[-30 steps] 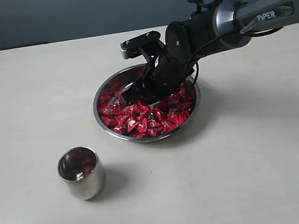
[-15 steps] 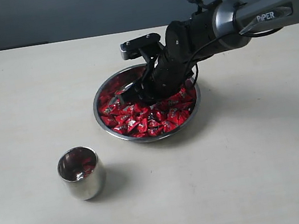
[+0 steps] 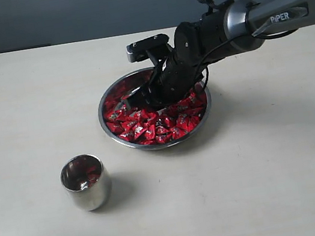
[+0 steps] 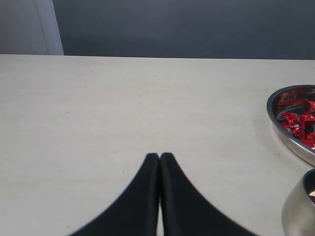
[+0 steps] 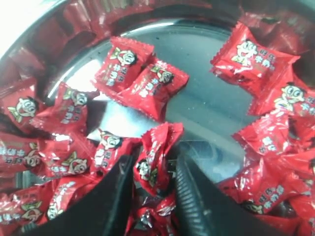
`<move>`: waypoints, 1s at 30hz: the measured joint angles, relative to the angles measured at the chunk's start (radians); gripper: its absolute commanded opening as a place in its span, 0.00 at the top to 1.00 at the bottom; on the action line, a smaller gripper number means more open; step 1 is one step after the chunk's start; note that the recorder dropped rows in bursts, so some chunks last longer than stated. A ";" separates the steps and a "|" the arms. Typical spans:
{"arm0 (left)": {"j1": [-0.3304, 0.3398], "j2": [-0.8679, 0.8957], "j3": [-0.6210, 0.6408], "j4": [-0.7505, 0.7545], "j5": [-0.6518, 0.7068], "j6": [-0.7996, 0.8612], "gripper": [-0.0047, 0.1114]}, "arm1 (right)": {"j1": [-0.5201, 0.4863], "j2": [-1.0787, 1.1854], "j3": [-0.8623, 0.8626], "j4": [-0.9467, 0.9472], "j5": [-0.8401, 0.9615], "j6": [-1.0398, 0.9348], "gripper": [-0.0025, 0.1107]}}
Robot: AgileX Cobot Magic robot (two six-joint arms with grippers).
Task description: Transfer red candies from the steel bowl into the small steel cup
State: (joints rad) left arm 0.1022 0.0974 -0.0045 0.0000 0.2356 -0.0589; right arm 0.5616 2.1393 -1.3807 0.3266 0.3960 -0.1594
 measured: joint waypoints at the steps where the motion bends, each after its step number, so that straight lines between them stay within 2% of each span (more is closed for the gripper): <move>1: 0.000 0.000 0.000 0.000 0.000 0.000 0.96 | 0.000 0.000 0.000 0.000 0.000 -0.001 0.71; 19: 0.000 0.000 0.000 0.000 0.000 0.000 0.96 | 0.027 0.000 0.000 0.002 0.000 -0.182 0.71; 27: 0.000 0.000 0.000 0.000 0.000 0.000 0.96 | 0.032 0.044 -0.004 0.014 -0.026 -0.191 0.71; 30: 0.000 0.000 0.000 0.000 0.000 0.000 0.96 | 0.032 0.044 -0.004 0.023 -0.039 -0.191 0.77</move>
State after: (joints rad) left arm 0.1022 0.0974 -0.0045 0.0000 0.2356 -0.0589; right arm 0.5938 2.1831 -1.3848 0.3492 0.3569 -0.3506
